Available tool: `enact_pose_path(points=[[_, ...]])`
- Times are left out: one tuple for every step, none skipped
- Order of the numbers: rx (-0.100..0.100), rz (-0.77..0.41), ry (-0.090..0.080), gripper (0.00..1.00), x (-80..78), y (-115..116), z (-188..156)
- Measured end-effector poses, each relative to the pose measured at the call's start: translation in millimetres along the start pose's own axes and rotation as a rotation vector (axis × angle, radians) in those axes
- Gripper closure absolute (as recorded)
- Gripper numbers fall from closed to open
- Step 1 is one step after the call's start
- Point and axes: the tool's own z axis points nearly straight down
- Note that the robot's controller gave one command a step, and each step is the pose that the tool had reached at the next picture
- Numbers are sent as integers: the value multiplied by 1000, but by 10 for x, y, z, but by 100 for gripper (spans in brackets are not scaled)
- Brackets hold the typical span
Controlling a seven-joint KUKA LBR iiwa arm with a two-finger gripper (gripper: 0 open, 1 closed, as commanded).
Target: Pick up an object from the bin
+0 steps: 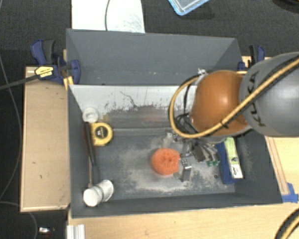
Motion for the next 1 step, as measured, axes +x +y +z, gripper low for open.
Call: enact_pose_path(points=[[0,13,-11,0,-35,18,694]])
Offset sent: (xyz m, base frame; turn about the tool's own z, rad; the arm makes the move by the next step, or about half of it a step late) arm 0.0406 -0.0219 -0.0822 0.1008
